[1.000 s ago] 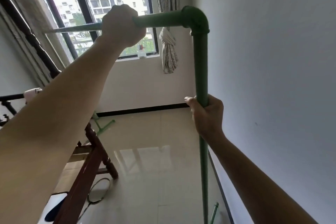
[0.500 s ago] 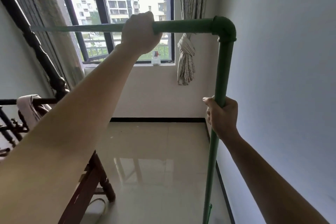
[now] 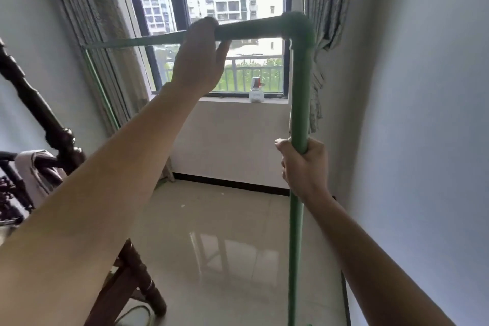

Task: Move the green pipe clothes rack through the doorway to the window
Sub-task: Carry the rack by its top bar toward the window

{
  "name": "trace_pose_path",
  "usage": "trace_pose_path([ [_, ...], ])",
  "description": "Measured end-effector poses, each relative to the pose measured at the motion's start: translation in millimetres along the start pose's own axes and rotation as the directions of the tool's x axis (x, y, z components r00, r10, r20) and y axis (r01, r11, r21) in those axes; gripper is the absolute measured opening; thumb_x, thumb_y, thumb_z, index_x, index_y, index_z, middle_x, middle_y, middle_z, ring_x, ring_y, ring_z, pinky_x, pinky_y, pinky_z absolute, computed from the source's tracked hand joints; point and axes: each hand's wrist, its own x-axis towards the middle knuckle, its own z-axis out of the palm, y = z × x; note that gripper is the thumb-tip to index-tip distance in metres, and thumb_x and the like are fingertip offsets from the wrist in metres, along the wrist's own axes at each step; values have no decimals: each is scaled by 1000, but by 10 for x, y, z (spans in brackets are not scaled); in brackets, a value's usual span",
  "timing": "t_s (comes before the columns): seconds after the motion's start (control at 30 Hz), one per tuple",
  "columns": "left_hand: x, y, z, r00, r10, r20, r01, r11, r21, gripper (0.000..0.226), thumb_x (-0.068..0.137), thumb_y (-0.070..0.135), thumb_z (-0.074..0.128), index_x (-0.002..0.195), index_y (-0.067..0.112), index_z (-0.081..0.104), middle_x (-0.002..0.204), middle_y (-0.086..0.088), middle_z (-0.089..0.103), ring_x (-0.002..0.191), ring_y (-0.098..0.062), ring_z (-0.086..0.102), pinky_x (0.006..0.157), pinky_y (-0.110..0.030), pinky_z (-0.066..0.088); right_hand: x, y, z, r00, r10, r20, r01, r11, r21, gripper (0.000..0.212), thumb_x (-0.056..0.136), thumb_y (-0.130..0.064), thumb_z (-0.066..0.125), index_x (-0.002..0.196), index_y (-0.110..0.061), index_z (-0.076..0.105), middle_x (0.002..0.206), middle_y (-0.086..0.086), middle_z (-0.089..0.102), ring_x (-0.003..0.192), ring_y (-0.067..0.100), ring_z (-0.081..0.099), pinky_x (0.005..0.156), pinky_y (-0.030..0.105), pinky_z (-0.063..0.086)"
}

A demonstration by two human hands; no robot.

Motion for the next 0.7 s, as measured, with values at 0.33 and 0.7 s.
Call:
trace_pose_path([
  [0.33, 717, -611, 1271, 995, 22, 97, -24, 1000, 14, 36, 103, 31, 45, 131, 8, 47, 129, -11, 56, 119, -28, 51, 105, -39, 42, 1746, 619, -26, 999, -16, 42, 15, 1000, 18, 34, 67, -43, 70, 57, -18, 48, 56, 12, 40, 56, 26, 39, 56, 44, 37],
  [0.7, 1645, -1574, 3032, 998, -7, -60, 24, 958, 287, 45, 96, 35, 36, 114, -3, 53, 110, -28, 60, 102, -45, 56, 89, -57, 46, 3686, 1441, 459, 1000, -19, -6, 20, 997, 68, 36, 90, -7, 64, 61, -16, 45, 38, -9, 38, 31, 8, 32, 38, 19, 28],
])
